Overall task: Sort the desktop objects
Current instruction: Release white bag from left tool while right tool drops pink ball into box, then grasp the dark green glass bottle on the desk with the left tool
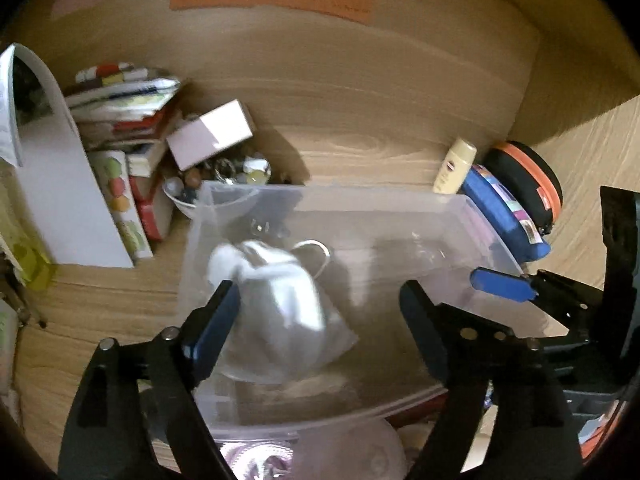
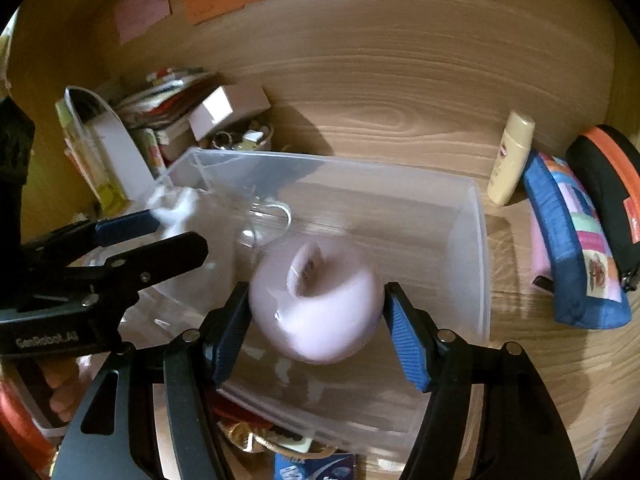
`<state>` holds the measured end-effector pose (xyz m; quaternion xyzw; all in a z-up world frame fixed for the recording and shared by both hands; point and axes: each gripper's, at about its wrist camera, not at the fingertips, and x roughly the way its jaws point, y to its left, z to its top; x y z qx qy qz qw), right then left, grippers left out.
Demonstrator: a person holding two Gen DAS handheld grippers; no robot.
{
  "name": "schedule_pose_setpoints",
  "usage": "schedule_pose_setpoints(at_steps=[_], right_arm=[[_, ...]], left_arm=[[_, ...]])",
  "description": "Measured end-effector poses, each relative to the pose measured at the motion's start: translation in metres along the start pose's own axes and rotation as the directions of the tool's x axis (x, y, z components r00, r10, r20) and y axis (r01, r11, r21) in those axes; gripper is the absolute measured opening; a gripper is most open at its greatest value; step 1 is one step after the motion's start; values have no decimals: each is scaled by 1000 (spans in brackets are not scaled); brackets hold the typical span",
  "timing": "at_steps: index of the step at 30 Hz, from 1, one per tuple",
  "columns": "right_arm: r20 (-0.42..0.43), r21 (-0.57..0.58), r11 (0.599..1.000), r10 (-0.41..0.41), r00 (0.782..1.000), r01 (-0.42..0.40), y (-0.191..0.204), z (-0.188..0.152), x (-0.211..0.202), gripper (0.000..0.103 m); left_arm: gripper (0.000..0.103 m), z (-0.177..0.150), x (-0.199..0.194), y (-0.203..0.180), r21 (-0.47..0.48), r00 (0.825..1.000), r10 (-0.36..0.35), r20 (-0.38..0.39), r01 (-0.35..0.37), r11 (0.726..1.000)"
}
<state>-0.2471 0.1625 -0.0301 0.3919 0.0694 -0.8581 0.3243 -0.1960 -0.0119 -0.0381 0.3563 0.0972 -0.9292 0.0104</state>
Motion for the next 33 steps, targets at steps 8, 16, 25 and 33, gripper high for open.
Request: schedule_pose_setpoints(at_steps=[8,16,25,33], right_arm=[[0,-10,1000,-11,1000,11,4,-4,0,64],[66,-19,999,-35,997,36,4,-6,-17,81],[143,46,994,-101,984,96,-8,-19,-64,84],[150,111,978,-189,970,174,-21,-45,-86,88]], left_arm=[[93,2,-9,0,-4,1000,-6,21,6,1000],[95,7,-55,10,-9,991,-113,68,113,993],[101,-5,-93,58,-21,997,28,73,-27,999],[101,-36,-85,111,-75,991,129,-25,-131,989]])
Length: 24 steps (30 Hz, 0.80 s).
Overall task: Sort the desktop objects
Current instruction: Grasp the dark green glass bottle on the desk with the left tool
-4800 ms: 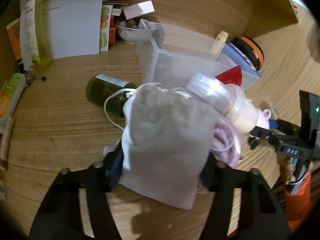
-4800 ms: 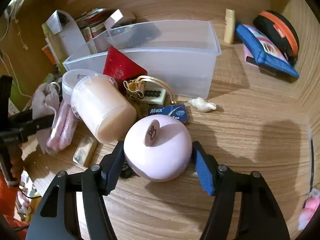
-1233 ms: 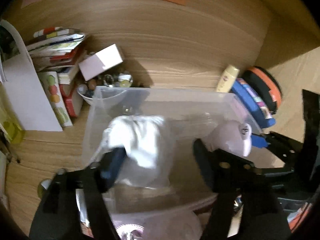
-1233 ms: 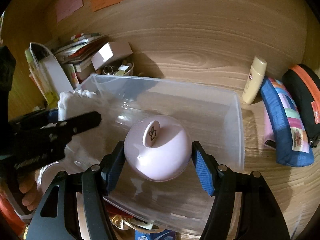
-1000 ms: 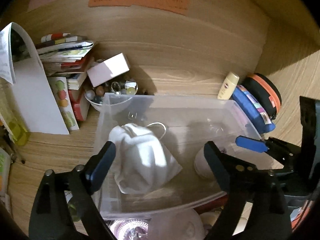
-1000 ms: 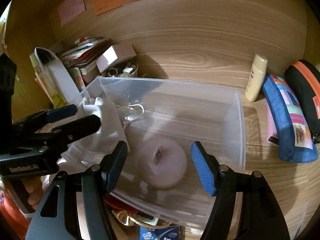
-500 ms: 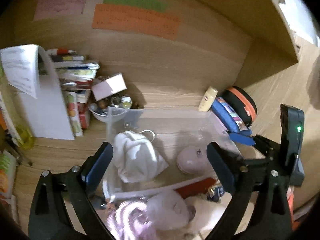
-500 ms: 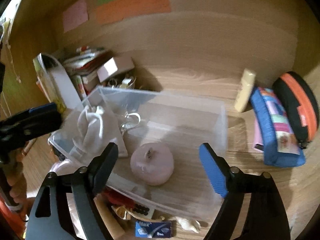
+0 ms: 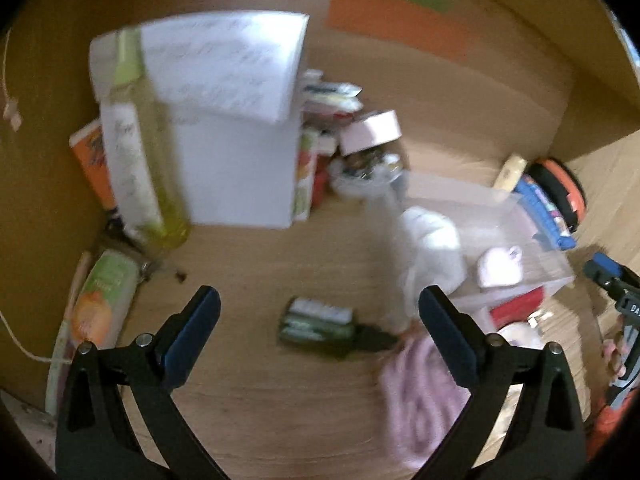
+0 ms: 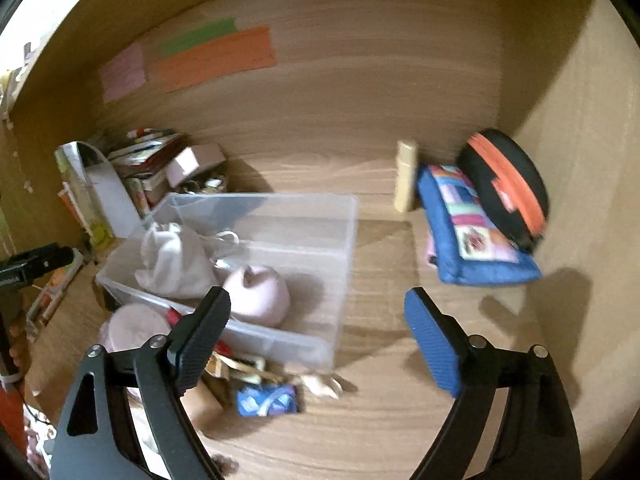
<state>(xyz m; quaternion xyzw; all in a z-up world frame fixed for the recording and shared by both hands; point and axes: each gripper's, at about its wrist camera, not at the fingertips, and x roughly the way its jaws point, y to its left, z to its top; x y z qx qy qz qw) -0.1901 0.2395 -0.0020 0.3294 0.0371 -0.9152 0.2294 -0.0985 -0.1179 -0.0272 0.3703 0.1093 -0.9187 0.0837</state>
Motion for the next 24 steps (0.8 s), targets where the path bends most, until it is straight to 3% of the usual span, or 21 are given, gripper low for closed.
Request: schedule_pose_setpoints(at_steps=[7,17,20,24], right_arm=[[-65,-31,991,-134,989,132,-12,-25,8,88],[-157,-35,998,-64,986,59,-18,-49,17,88],[-196,3,1000,-6,981,7,-17,-54,24,85],[-233,11,1000,4,972,-1,-14,-57,35,74]], left_arm=[[101,-14,36,14,-5,991,-4,-134,3,1000],[100,-10,68,16,-61,977,-113,-179,103,993],[75,-10,71,10,-36,975,-129,-181,125,992],[68,-12,74,8,-32,971,-158,-178,155,987]])
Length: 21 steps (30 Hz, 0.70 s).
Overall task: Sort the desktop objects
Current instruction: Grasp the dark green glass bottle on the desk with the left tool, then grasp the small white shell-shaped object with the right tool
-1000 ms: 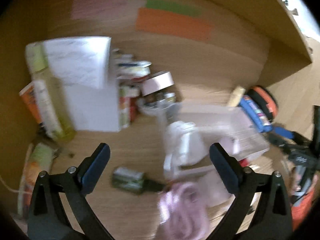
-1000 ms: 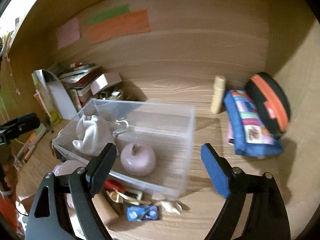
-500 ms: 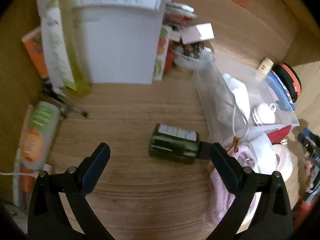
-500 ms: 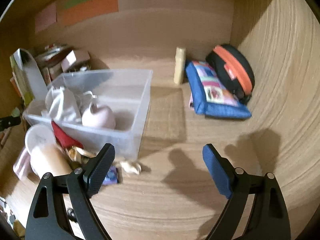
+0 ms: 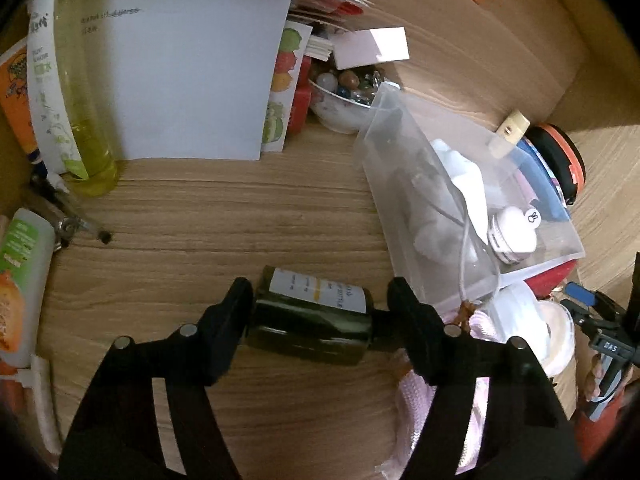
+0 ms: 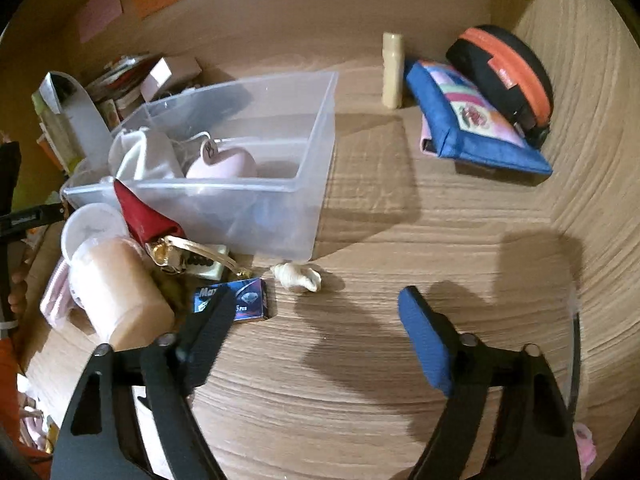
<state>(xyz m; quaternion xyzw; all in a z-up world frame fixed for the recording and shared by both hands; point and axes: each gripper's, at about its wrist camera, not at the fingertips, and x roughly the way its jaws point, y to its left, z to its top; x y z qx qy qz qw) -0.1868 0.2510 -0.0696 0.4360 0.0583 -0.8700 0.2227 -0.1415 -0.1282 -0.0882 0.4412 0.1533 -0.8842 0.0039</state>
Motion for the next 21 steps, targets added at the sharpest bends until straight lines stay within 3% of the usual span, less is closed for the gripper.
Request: schedule_pose_setpoints(at_steps=[2,7,13,21], right_arm=[[-22,-4,1000,7,1000,-7,3,1,6,64],[-50,-27,1000,-17,999,16,9,5,17,51],[-53,-31,999,-26,998,25,11,9,20,46],[-62,28,1000,15,998,-13,2,12,25,31]], left_arm=[[67,-2,0,2,-1,1000,-7,7,7,1000],[60,-5,0,5,-8,999,7,38,-7,1000],[57,-6,-4,12,-36,997,36,70,-34,999],[57,-9,-16,15,-60,988,79,133,-72,996]])
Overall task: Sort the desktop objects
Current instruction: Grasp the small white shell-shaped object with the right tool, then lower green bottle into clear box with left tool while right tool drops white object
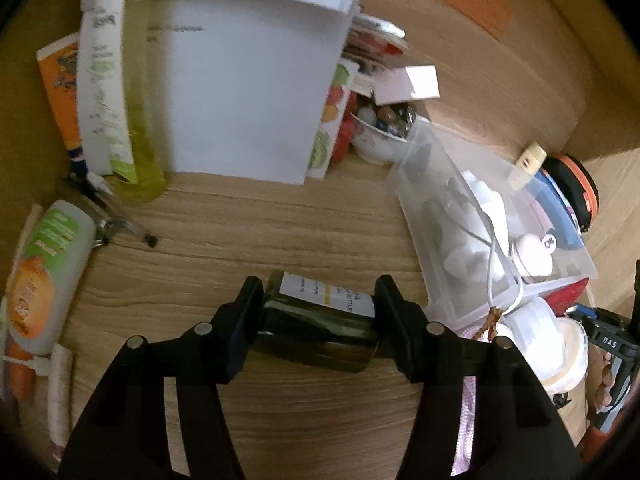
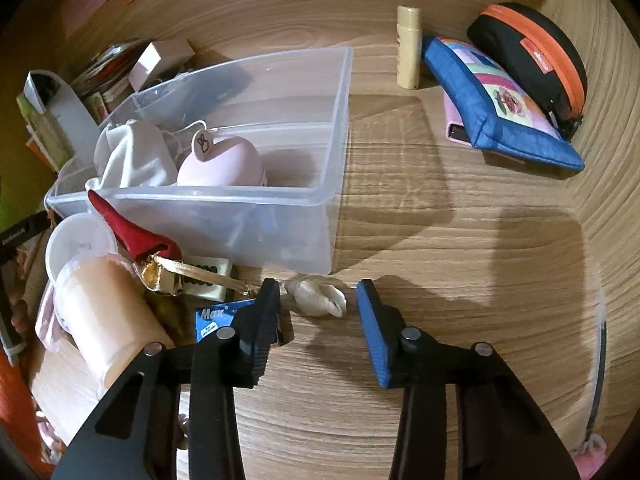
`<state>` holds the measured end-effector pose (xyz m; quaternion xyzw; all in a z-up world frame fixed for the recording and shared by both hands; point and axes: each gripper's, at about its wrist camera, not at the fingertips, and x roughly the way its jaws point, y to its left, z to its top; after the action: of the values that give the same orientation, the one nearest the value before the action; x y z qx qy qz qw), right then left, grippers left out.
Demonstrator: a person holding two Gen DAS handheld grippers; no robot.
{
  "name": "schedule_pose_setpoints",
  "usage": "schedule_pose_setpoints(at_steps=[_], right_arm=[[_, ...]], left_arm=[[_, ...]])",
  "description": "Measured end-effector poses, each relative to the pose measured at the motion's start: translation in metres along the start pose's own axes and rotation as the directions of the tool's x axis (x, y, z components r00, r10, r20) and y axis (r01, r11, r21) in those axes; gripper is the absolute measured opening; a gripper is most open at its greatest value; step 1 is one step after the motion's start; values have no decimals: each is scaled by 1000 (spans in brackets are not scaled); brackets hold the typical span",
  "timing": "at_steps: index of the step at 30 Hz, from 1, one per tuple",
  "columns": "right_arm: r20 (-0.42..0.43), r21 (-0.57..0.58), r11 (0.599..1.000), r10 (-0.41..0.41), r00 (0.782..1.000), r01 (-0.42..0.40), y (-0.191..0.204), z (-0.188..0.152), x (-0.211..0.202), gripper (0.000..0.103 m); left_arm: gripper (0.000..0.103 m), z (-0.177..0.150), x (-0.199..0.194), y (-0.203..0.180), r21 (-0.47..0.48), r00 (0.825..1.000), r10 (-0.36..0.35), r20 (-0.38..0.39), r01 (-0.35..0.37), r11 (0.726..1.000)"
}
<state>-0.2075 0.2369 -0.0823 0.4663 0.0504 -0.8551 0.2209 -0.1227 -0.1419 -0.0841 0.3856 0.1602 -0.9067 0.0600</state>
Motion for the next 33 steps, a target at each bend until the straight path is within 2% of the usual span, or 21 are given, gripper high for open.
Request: schedule_pose_setpoints(at_steps=[1,5,8,17,26,33], right_arm=[[1,2,1000,-11,1000,11,-1,0,0,26],[5,4,1000,-17,1000,17,-3,1,-1,24],[14,-19,999,-34,999,34,0,-1,-3,22],[58,16,1000,14,998,-15,-9,-6,-18,21],[121,26,999,24,992,-27,-14,-9,-48,21],[209,27,997,66,976,-73,-14,-3,-80,21]], left_arm=[[57,0,-1,1,-2,1000,-1,5,1,1000],[57,1,-10,0,0,998,29,49,-29,1000],[57,1,-19,-4,0,997,25,78,-25,1000],[57,6,-53,-23,15,984,18,177,-21,1000],[57,9,-74,-52,58,974,-40,224,28,998],[57,11,-75,-77,92,969,-96,230,77,993]])
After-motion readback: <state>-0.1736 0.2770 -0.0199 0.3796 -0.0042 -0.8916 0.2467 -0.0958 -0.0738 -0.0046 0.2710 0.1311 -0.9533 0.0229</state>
